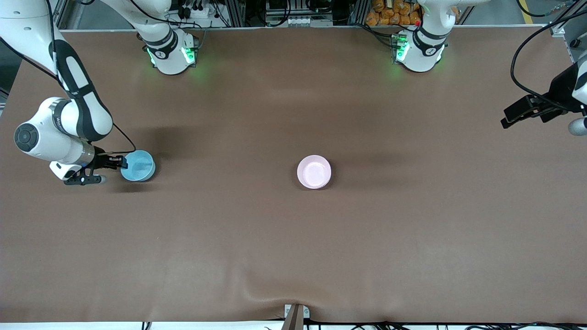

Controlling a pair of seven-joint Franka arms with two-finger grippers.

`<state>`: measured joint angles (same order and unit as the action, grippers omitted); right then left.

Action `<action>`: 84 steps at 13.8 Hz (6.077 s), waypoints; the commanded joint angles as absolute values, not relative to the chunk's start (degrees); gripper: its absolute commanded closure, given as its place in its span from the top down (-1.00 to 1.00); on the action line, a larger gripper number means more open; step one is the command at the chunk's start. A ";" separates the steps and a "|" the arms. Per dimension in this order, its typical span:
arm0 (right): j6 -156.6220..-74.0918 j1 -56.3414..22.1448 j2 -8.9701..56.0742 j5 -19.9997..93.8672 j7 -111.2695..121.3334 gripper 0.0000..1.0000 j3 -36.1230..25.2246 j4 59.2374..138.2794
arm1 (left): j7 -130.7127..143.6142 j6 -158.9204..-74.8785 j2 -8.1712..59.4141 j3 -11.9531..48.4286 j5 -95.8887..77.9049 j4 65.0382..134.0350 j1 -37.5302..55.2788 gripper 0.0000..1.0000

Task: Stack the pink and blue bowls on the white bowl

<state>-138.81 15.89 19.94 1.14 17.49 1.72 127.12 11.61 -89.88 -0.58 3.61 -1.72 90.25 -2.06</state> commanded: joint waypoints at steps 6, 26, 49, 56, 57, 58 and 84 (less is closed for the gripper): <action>-133.36 14.95 18.90 7.52 18.37 -1.00 2.81 125.52 | 10.46 -91.67 0.00 3.96 -2.64 91.05 -2.02 1.00; -131.81 -17.21 28.46 11.87 -55.26 -1.00 20.74 99.76 | 10.11 -90.97 -0.18 3.87 -2.37 91.67 -2.64 1.00; -136.41 -31.81 43.50 5.01 -73.21 -1.00 13.81 86.40 | 10.11 -91.76 0.09 3.87 -2.20 91.93 -2.72 1.00; -133.78 -31.20 43.77 4.92 -72.69 1.00 13.71 82.89 | 10.11 -92.81 0.00 3.87 -2.29 91.67 -2.72 1.00; -131.51 -30.77 43.68 4.92 -72.69 1.00 13.71 81.31 | 10.11 -92.81 0.00 3.87 -2.29 91.76 -2.72 1.00; -127.66 -30.07 43.59 5.10 -72.51 1.00 13.71 78.78 | 10.11 -92.73 -0.09 3.78 -2.20 91.76 -2.72 1.00; -87.13 2.46 19.62 -6.85 -19.94 1.00 14.60 66.35 | 10.02 -85.52 -4.66 7.65 -2.11 91.76 -2.72 1.00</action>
<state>-91.10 1.88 25.18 -6.00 -29.25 14.37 64.23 11.27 -86.98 -3.42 7.72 -1.72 91.53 -2.19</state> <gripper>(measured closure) 0.000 0.000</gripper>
